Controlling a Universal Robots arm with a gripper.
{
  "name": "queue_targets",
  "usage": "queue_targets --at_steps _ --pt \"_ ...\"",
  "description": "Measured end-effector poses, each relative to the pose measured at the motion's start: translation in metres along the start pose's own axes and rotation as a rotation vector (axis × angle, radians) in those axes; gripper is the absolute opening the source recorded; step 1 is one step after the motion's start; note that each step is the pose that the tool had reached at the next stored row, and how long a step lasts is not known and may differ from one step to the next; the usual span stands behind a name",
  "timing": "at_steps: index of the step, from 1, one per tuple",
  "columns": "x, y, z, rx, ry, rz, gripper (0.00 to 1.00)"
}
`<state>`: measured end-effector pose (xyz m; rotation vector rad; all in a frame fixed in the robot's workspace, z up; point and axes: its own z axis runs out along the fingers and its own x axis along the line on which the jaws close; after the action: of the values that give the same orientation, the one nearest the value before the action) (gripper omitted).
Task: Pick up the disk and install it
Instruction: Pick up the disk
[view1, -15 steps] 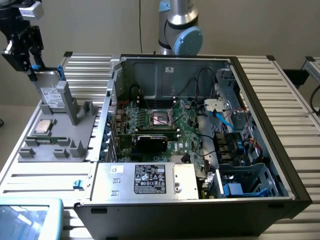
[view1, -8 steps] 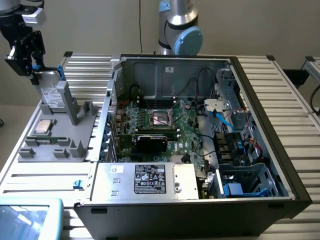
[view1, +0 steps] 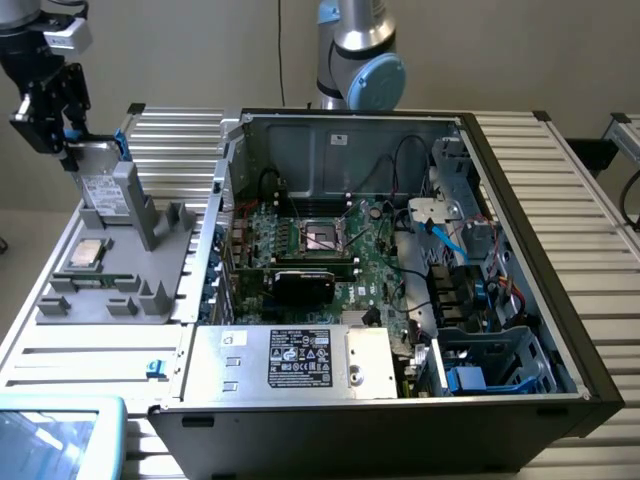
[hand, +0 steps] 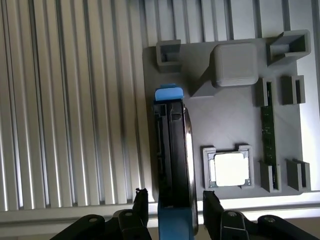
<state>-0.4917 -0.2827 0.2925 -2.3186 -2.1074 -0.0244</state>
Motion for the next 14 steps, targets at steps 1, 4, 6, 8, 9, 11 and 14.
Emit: queue_targets --at_steps 1,4,6,8,9,11,14 --pt "-0.0001 -0.0006 0.0002 0.0 0.0 0.0 0.56" --pt "-0.0001 -0.001 0.0006 0.0001 0.0 0.0 0.56" --pt "-0.0001 -0.001 0.0006 0.0001 0.0 0.0 0.56" --pt "-0.0001 -0.0011 0.0012 -0.0001 0.0001 0.0 0.56" --pt "-0.0001 -0.0011 0.0017 -0.0002 0.0002 0.0 0.56" --pt "-0.0001 -0.0011 0.0024 0.0 0.0 0.0 0.56" --pt "-0.0002 -0.0011 0.0028 0.0002 0.0 0.0 0.56"
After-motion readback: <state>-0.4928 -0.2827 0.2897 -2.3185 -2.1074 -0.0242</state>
